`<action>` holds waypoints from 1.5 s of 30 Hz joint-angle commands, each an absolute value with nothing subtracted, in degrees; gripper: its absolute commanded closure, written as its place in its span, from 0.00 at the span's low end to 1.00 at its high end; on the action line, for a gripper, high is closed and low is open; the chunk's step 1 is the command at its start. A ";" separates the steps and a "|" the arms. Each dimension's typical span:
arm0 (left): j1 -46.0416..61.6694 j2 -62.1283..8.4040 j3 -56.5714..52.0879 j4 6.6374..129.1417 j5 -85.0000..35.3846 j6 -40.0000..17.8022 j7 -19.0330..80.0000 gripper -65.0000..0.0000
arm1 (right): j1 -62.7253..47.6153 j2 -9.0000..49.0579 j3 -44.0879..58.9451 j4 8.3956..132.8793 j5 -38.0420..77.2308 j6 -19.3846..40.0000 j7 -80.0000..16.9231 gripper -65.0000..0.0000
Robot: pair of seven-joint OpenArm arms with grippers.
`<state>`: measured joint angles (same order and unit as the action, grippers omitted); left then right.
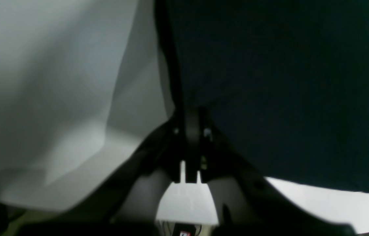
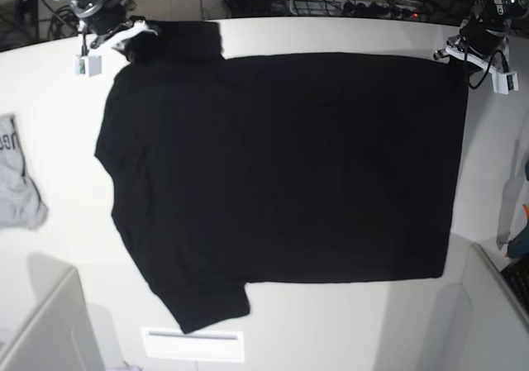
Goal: Fold the T-shirt properly
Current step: 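Lift the held edge with both grippers and pull it taut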
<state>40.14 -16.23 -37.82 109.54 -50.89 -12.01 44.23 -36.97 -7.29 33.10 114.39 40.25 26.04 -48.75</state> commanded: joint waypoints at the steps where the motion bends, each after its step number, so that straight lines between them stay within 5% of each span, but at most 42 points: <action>1: 40.40 -16.92 -38.29 110.81 -51.30 -12.00 44.00 1.00 | -37.14 -6.99 33.10 115.38 43.21 26.59 -47.78 1.00; 8: 32.57 -13.58 -41.89 110.64 -51.30 -11.91 53.23 1.00 | -29.23 -4.79 33.10 115.21 47.96 25.80 -48.31 1.00; 15: 19.82 -10.24 -48.92 110.46 -50.86 -11.91 67.21 1.00 | -15.87 -4.62 33.36 113.98 47.96 19.82 -58.77 1.00; 26: 10.86 -10.59 -48.84 102.02 -50.86 -6.73 67.56 1.00 | -1.01 -3.03 33.01 98.68 47.87 12.70 -59.82 1.00; 45: -4.53 -11.56 -42.24 90.42 -39.60 -6.64 67.38 1.00 | 12.09 3.12 32.92 76.00 47.78 12.09 -55.16 1.00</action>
<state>-3.88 -10.68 -42.28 89.67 -39.05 -6.37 68.14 10.83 2.55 32.93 75.11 46.48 11.55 -55.70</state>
